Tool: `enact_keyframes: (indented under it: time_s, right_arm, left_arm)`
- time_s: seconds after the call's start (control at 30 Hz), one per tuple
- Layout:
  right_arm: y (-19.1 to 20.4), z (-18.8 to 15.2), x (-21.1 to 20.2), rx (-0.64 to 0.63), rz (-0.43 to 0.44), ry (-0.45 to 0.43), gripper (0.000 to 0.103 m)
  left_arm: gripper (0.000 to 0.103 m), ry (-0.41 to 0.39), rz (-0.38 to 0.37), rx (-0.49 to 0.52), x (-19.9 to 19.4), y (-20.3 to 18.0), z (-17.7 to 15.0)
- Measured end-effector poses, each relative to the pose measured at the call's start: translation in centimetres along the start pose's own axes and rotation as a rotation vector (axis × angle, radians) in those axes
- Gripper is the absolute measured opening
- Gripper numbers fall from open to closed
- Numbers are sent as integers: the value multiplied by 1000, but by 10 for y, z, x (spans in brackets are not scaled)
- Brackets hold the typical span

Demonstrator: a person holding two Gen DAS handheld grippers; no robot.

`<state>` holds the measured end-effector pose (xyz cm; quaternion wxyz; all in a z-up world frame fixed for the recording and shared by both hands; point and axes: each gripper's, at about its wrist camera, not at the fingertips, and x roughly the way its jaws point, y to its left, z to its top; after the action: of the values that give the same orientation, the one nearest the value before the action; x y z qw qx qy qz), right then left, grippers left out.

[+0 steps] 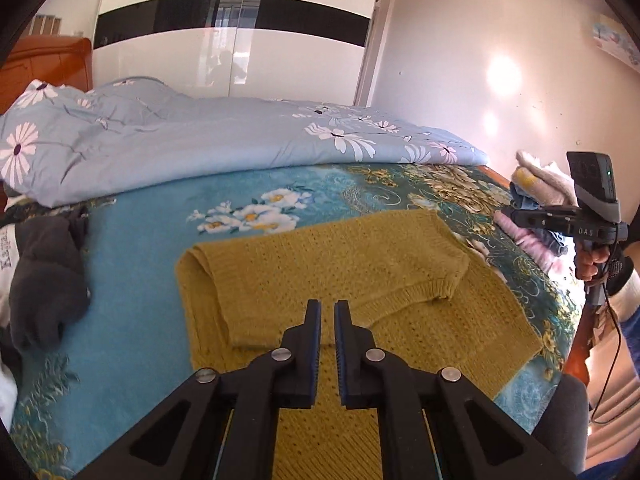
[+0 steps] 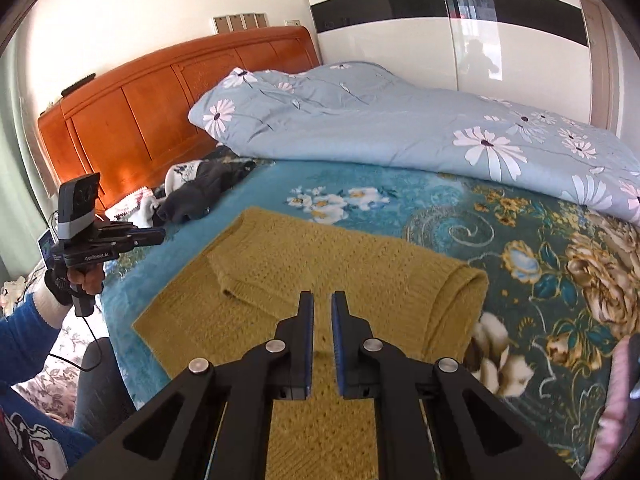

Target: Fold clothes

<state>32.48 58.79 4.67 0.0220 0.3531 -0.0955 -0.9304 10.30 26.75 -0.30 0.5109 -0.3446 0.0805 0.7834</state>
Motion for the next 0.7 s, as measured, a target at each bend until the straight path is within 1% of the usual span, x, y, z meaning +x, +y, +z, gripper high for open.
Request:
enact_keyframes:
  time_s: [0.1,0.17,0.23,0.3,0.33,0.37,0.4,0.43,0.47,0.5,0.53,0.57,0.6,0.67,0.7]
  right_arm:
    - [5,-15,2,20,-12,24,9]
    - [8,-23,1,34,-29,29,9]
    - [11,-29,4,62,-77,44,9]
    - [11,-37,11,118,-149,59,9]
    - [9,-41,15,154,-171,63,11]
    - [5,-45,19,206,-179,63,18]
    - [-2,-50,23,283,-166,56,26]
    - [-10,-56,27,370,-139,45,44]
    - [-18,-61,30,460,-97,27,55]
    - [-26,-66,34,548,-45,8,55]
    - [-32,-70,38,624,-6,-6,55]
    - [-37,-72,42,681,11,-19,55]
    - [-40,-73,45,715,9,-30,55]
    - [-45,-71,50,760,-4,-50,55]
    - [-47,-70,53,778,-2,-57,55]
  left_arm:
    - [7,14,15,-53,-5,-1,-15]
    - [7,36,55,-90,-2,0,-19]
    - [8,60,104,-134,3,0,-24]
    - [9,77,97,-224,13,6,-30]
    - [9,85,87,-275,18,10,-34]
    - [11,93,76,-326,24,14,-37]
    - [17,101,66,-376,30,17,-41]
    - [20,109,55,-427,35,21,-45]
    - [28,117,44,-478,41,25,-48]
    - [32,121,31,-517,46,27,-50]
    - [33,123,17,-550,50,30,-50]
    - [38,118,0,-574,54,32,-49]
    - [45,108,-7,-594,56,34,-47]
    - [50,100,3,-642,63,40,-43]
    - [51,99,-1,-664,67,44,-41]
